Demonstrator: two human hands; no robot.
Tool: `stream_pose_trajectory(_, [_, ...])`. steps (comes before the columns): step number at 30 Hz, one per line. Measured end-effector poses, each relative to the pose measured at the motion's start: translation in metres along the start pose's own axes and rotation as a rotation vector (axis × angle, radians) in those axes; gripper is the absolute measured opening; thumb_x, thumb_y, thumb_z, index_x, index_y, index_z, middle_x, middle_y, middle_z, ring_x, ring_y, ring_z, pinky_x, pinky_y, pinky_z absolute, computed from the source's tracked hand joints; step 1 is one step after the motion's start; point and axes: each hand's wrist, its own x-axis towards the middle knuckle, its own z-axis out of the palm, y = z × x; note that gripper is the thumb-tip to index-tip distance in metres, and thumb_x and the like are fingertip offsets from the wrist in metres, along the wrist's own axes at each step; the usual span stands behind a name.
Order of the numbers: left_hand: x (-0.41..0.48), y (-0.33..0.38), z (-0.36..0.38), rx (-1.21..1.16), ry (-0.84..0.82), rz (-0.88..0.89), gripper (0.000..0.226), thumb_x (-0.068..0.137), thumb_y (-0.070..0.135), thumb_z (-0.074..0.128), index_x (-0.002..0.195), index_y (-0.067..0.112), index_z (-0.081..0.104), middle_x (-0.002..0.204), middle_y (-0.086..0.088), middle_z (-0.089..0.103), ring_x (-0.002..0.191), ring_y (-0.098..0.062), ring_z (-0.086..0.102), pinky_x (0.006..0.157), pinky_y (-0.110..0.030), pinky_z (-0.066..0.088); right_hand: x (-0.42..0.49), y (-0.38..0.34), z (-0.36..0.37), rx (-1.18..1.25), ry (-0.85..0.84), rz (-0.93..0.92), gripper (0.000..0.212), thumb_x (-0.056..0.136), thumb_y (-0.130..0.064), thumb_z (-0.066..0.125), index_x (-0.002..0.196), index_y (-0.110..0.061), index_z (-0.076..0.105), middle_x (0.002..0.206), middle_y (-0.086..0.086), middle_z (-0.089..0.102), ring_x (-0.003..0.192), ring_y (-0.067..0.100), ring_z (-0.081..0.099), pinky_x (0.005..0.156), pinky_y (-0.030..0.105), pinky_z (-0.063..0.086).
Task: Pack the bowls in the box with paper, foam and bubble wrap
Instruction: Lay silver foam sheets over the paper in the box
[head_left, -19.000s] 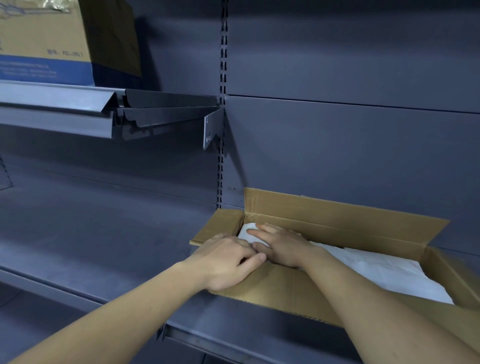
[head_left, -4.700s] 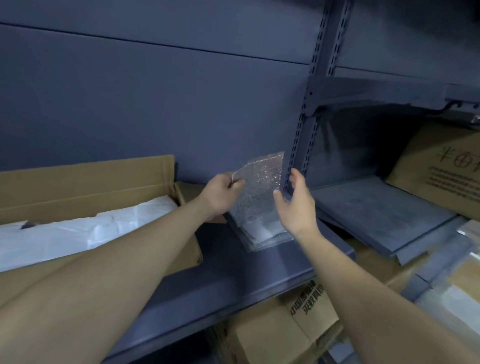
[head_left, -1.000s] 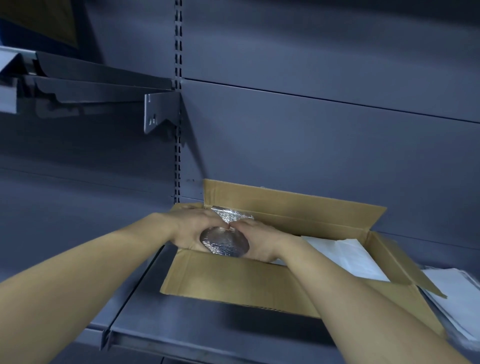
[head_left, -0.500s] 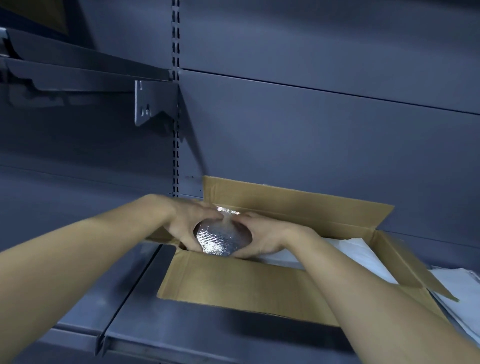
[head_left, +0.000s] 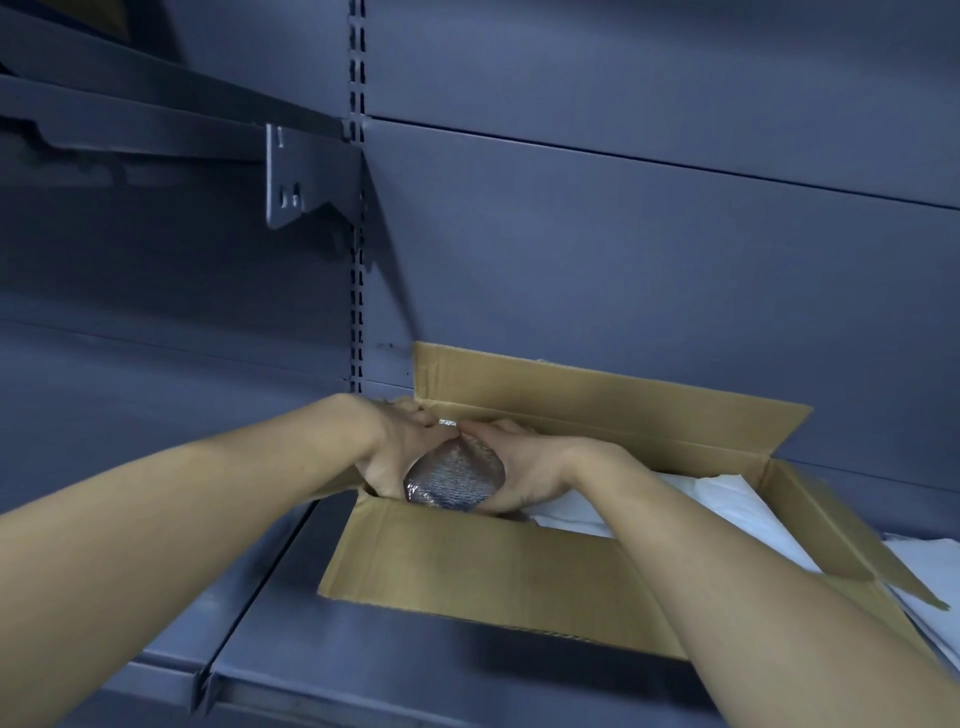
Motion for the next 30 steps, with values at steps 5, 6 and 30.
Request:
stream_pose_trajectory(5, [-0.002,0.006,-0.005,-0.025,-0.017,-0.001,0.117,0.072,0.056,0.076,0.152,0.042,-0.009,0.16,0.004,0.015,0.148,-0.023,0.011,0.117,-0.051,0.024,-0.003,0.001,-0.004,0.069,0.012,0.043,0.111,0.069,-0.074,0.069,0.155,-0.04,0.008,0.161,-0.005,0.016,0.148,0.016,0.019,0.121,0.038,0.021])
stream_pose_trajectory(6, [-0.002,0.006,-0.006,-0.03,-0.018,-0.001,0.116,0.073,0.057,0.075,0.152,0.043,-0.009,0.16,0.004,0.015,0.148,-0.024,0.01,0.117,-0.051,0.024,-0.002,0.0,-0.004,0.08,0.05,0.043,0.106,0.073,-0.073,0.067,0.155,-0.034,0.014,0.16,-0.003,0.02,0.147,0.017,0.023,0.12,0.036,0.023])
stream_pose_trajectory(30, [0.003,0.005,0.002,-0.03,0.047,0.017,0.107,0.072,0.065,0.071,0.15,0.047,0.001,0.157,0.005,0.025,0.144,-0.025,0.019,0.113,-0.052,0.029,-0.004,-0.009,0.005,-0.066,0.261,0.024,0.098,0.066,-0.081,0.063,0.147,-0.035,0.035,0.147,-0.005,0.045,0.136,0.021,0.038,0.11,0.04,0.034])
